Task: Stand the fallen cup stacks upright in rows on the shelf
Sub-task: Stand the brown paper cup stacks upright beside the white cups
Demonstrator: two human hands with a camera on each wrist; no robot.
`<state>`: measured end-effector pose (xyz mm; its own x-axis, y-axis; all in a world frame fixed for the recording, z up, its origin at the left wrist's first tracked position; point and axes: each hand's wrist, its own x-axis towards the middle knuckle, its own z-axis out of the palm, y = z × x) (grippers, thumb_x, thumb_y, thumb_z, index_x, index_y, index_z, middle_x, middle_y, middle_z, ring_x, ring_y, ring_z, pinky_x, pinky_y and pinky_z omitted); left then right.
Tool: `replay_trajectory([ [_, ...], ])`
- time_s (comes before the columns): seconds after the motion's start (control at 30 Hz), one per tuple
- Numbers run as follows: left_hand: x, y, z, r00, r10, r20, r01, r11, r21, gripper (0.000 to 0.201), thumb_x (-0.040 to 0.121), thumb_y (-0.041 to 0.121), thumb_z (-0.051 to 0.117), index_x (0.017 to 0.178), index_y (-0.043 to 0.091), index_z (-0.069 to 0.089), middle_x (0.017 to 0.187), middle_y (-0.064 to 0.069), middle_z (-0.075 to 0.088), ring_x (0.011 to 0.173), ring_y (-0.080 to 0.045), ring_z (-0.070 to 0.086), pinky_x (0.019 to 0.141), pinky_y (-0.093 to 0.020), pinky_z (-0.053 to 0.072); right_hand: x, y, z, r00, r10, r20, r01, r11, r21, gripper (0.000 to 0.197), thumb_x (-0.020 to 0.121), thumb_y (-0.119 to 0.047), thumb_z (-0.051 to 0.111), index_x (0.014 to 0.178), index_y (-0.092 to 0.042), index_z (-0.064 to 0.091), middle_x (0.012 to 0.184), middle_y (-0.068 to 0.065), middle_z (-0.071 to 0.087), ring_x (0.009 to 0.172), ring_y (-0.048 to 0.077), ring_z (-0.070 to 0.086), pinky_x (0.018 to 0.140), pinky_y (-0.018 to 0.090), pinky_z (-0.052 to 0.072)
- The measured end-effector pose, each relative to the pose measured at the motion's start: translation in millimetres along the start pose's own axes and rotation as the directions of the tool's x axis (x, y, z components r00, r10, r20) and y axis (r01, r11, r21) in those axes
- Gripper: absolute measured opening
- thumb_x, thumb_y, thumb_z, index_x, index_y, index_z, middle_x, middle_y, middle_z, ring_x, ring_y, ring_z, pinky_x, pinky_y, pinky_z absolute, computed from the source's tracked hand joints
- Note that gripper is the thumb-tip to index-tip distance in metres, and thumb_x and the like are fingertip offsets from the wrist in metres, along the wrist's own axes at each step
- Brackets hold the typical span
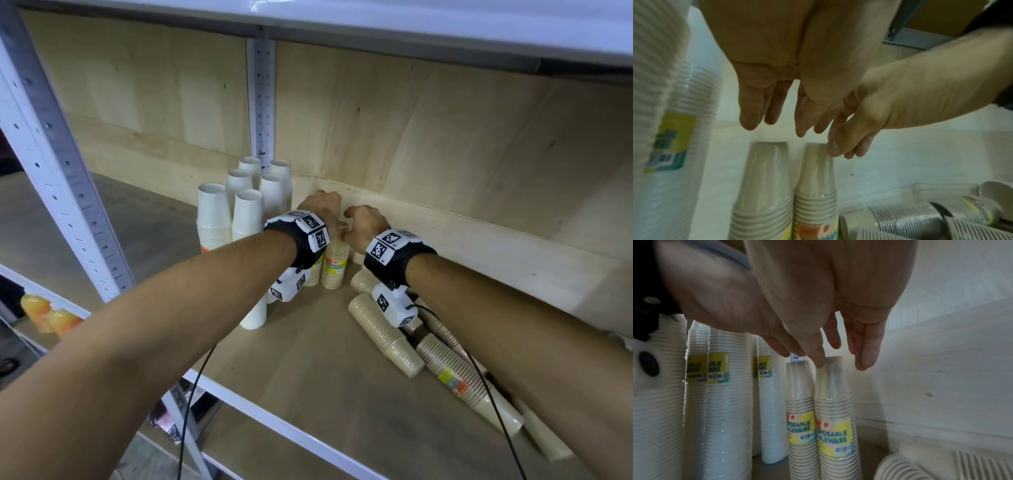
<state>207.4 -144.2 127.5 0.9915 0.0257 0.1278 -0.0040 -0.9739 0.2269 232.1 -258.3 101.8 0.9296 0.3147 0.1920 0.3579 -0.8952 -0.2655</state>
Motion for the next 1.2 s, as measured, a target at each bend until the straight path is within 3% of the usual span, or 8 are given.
replay_trajectory([
  [0.2,-8,14,-5,0.979,0.203,-0.016,-0.203,0.978,-0.052,0.040,0.087,0.005,0.056,0.125,0.018,0.056,0.130,-0.009,0.056,0.117,-0.028,0.055,0.094,-0.037,0.049,-18,21,-23,0.997,0.065,0.047,-0.063,0.997,-0.031,0.049,0.085,-0.023,0.065,0.132,-0.014,0.055,0.134,0.008,0.056,0.119,0.027,0.056,0.092,0.032,0.047],
  [0.53,-41,58,22,0.894,0.380,0.238,-0.369,0.925,-0.092,0.042,0.083,0.029,0.073,0.123,0.029,0.057,0.116,0.001,0.054,0.103,-0.020,0.057,0.080,-0.029,0.047,-96,70,-51,0.955,0.267,0.132,-0.253,0.961,-0.108,0.044,0.083,-0.019,0.068,0.125,-0.008,0.058,0.122,0.011,0.060,0.105,0.027,0.062,0.079,0.030,0.049],
  [0.7,-66,74,51,0.843,0.413,0.344,-0.399,0.910,-0.116,0.047,0.083,0.027,0.074,0.127,0.030,0.056,0.120,0.004,0.051,0.108,-0.019,0.054,0.080,-0.027,0.043,-136,90,-51,0.910,0.374,0.179,-0.353,0.925,-0.138,0.031,0.081,-0.018,0.069,0.109,-0.004,0.069,0.110,0.012,0.069,0.090,0.025,0.067,0.059,0.019,0.044],
  [0.77,-75,80,64,0.806,0.453,0.382,-0.447,0.888,-0.110,0.049,0.082,0.026,0.075,0.127,0.027,0.058,0.127,0.003,0.053,0.112,-0.019,0.054,0.080,-0.027,0.043,-153,98,-49,0.904,0.374,0.206,-0.352,0.926,-0.133,0.031,0.082,-0.026,0.068,0.101,-0.003,0.070,0.102,0.013,0.070,0.088,0.027,0.068,0.062,0.025,0.049],
  [0.87,-87,87,80,0.771,0.467,0.434,-0.469,0.876,-0.109,0.050,0.080,0.031,0.077,0.126,0.024,0.059,0.128,0.003,0.054,0.114,-0.020,0.055,0.087,-0.030,0.047,-181,108,-45,0.880,0.417,0.229,-0.392,0.908,-0.146,0.026,0.087,-0.030,0.063,0.070,-0.010,0.056,0.072,0.007,0.054,0.065,0.020,0.056,0.054,0.027,0.041],
  [0.93,-92,89,88,0.749,0.483,0.453,-0.473,0.869,-0.144,0.051,0.079,0.035,0.077,0.126,0.022,0.061,0.129,0.004,0.057,0.113,-0.019,0.056,0.092,-0.034,0.050,-195,112,-41,0.855,0.450,0.257,-0.416,0.892,-0.177,0.019,0.087,-0.026,0.065,0.084,-0.007,0.065,0.083,0.010,0.061,0.078,0.024,0.063,0.060,0.029,0.046],
  [1.03,-98,91,96,0.719,0.508,0.475,-0.482,0.856,-0.187,0.050,0.081,0.035,0.076,0.125,0.017,0.062,0.126,0.002,0.060,0.111,-0.019,0.058,0.095,-0.037,0.051,-216,119,-35,0.848,0.466,0.254,-0.413,0.880,-0.236,0.043,0.088,-0.035,0.065,0.119,-0.006,0.065,0.118,0.010,0.066,0.106,0.027,0.064,0.088,0.035,0.054],
  [1.2,-105,93,102,0.715,0.494,0.495,-0.476,0.862,-0.173,0.052,0.078,0.031,0.077,0.124,0.011,0.062,0.124,-0.005,0.060,0.110,-0.023,0.059,0.095,-0.038,0.051,-244,127,-22,0.815,0.506,0.282,-0.470,0.863,-0.188,0.055,0.087,-0.039,0.069,0.129,-0.005,0.058,0.128,0.012,0.059,0.116,0.031,0.058,0.091,0.034,0.050],
])
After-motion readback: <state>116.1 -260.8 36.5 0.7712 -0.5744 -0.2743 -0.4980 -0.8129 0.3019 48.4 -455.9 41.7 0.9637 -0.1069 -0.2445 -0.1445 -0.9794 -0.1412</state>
